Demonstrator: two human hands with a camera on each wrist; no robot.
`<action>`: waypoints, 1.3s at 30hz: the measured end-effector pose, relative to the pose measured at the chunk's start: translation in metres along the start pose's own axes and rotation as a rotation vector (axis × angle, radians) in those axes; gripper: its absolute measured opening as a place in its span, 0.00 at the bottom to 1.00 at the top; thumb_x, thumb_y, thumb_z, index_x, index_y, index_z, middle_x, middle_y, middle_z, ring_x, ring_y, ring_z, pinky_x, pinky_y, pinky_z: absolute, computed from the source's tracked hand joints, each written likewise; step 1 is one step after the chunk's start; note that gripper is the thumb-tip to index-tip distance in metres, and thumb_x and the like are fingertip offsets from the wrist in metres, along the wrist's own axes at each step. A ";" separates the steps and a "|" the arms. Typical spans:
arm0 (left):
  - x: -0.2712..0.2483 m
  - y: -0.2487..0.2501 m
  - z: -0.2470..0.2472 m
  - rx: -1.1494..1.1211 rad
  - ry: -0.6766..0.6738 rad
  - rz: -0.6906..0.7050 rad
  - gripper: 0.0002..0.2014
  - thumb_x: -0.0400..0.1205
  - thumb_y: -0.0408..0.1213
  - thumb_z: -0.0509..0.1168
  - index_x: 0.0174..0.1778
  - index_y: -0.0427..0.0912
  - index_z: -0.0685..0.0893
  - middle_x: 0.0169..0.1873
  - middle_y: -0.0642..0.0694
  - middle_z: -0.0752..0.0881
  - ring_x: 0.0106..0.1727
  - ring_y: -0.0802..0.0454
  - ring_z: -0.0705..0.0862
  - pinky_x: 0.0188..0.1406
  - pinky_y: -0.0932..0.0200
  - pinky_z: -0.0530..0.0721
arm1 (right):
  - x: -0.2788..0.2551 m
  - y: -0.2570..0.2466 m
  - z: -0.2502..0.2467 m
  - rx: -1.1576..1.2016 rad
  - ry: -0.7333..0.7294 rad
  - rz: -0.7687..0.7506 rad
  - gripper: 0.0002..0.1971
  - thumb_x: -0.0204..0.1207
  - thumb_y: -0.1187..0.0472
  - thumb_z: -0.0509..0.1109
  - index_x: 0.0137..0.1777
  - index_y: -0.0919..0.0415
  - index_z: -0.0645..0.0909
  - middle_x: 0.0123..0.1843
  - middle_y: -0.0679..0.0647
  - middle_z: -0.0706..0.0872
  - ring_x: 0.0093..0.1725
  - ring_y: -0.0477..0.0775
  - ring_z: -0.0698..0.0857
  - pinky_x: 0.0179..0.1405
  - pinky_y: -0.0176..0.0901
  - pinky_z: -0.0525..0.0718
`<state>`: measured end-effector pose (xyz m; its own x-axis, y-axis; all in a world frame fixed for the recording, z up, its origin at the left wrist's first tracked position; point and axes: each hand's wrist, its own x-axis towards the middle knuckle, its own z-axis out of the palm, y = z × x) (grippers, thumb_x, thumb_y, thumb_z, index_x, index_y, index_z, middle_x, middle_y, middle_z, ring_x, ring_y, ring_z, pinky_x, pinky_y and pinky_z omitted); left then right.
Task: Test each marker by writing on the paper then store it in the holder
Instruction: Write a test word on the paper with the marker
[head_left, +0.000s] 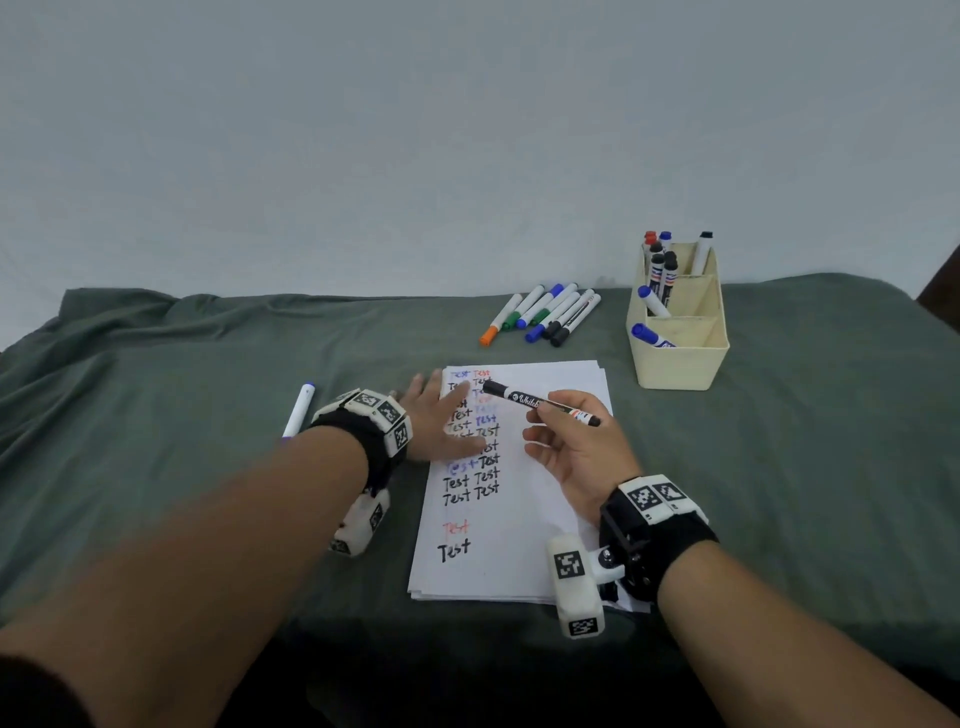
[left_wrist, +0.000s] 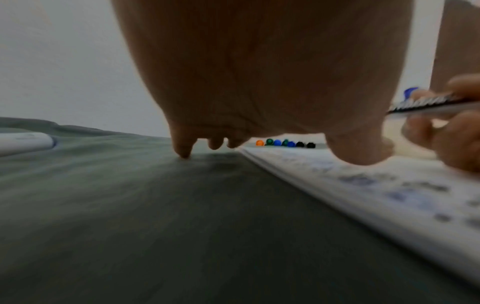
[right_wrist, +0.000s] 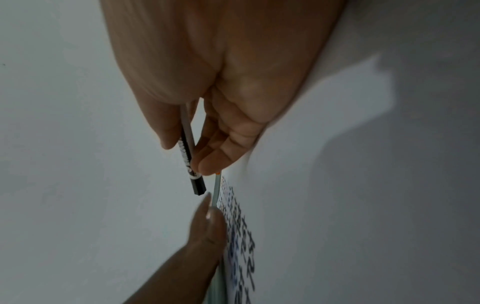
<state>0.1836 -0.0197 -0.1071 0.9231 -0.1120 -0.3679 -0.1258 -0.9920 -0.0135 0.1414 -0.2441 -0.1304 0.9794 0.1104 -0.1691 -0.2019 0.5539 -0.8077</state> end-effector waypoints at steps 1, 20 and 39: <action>0.001 -0.003 0.004 0.018 -0.026 0.008 0.53 0.69 0.82 0.48 0.84 0.60 0.35 0.86 0.45 0.35 0.86 0.39 0.39 0.81 0.28 0.48 | 0.000 0.000 0.000 0.021 0.008 0.003 0.09 0.80 0.71 0.74 0.55 0.60 0.81 0.42 0.64 0.89 0.36 0.58 0.88 0.33 0.45 0.88; 0.008 -0.008 0.011 -0.044 -0.077 0.005 0.56 0.61 0.87 0.42 0.81 0.66 0.30 0.83 0.52 0.27 0.85 0.44 0.31 0.81 0.33 0.37 | 0.061 -0.188 0.055 -0.986 0.265 -0.787 0.33 0.82 0.63 0.70 0.78 0.32 0.65 0.49 0.43 0.86 0.44 0.43 0.89 0.43 0.32 0.87; 0.005 -0.006 0.007 -0.059 -0.103 -0.001 0.56 0.63 0.86 0.44 0.82 0.65 0.29 0.83 0.53 0.26 0.85 0.46 0.30 0.81 0.32 0.36 | 0.134 -0.213 -0.011 -2.324 0.412 -0.095 0.06 0.80 0.59 0.61 0.52 0.55 0.77 0.52 0.53 0.78 0.59 0.61 0.77 0.60 0.54 0.77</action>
<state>0.1867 -0.0134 -0.1156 0.8809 -0.1071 -0.4611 -0.1001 -0.9942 0.0396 0.3158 -0.3569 0.0129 0.9904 -0.1194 0.0691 -0.1301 -0.9750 0.1801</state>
